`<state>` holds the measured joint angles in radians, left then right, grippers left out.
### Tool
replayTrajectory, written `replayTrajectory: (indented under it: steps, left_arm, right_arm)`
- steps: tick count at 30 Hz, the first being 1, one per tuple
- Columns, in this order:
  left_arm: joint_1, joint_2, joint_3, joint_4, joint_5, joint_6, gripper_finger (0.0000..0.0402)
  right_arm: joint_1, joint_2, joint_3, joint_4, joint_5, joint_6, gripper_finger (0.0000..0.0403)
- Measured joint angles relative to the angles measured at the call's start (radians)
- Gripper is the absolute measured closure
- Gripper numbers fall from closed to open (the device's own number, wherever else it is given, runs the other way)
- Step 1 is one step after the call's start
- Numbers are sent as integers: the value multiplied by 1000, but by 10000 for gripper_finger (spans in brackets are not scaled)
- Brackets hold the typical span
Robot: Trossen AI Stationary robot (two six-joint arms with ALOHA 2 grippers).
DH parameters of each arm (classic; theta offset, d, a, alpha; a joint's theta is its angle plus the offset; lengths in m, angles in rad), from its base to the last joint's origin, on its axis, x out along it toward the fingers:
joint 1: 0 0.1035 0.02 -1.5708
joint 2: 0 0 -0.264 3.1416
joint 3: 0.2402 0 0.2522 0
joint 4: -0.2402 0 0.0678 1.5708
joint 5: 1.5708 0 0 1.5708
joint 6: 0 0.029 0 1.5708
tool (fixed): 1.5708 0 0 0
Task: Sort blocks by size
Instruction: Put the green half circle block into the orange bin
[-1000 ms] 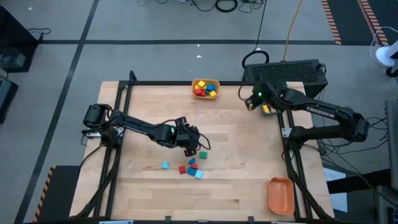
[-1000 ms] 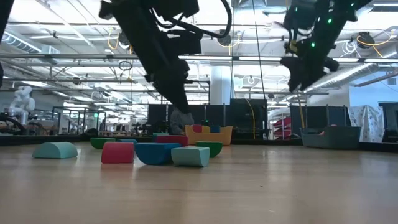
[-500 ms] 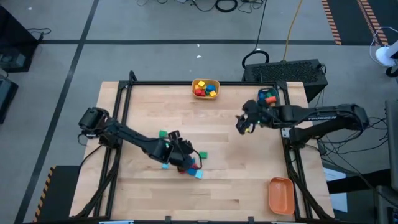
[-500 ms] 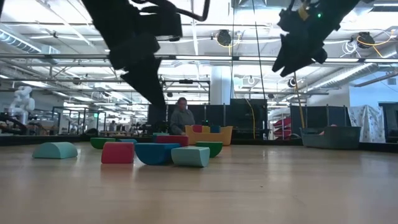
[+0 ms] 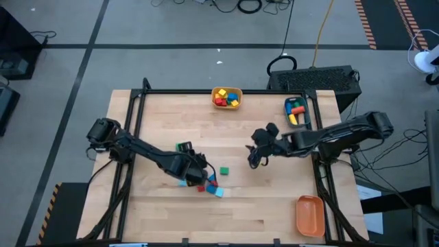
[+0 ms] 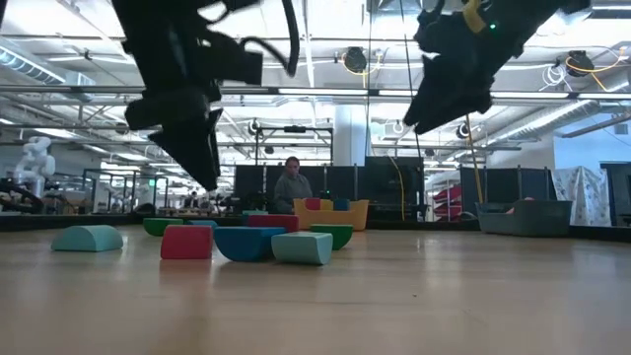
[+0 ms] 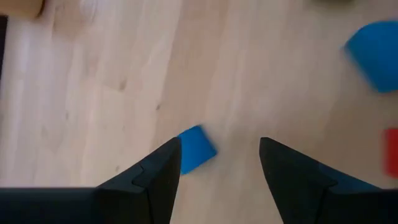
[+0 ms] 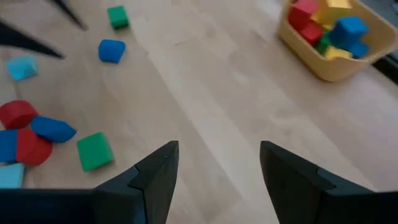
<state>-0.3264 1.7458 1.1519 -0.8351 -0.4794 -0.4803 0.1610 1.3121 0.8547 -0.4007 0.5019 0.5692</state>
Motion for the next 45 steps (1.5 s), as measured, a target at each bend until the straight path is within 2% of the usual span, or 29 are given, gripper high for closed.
replayTrajectory:
  steps: [10, 18, 21, 26, 30, 36, 45]
  left_arm:
    - [124, 0, 0, -119, 141, 201, 182]
    - [212, 0, 0, -227, 153, 332, 182]
    - [234, -17, -30, -206, 154, 431, 183]
    - [282, -81, -149, -154, 172, 535, 182]
    - [329, -163, -260, -74, 182, 571, 182]
    - [380, -269, -393, 124, 298, 624, 182]
    - [414, -281, -477, 278, 347, 672, 183]
  right_arm:
    - [53, 112, 0, 152, -5, -33, 193]
    - [105, 116, 0, 198, -5, -31, 193]
    - [118, 116, 0, 206, -5, -32, 193]
    - [136, 116, 0, 203, -4, -32, 193]
    - [142, 116, 0, 203, -3, -35, 193]
    - [142, 116, 0, 208, -2, -35, 193]
    - [142, 116, 0, 250, -3, -35, 193]
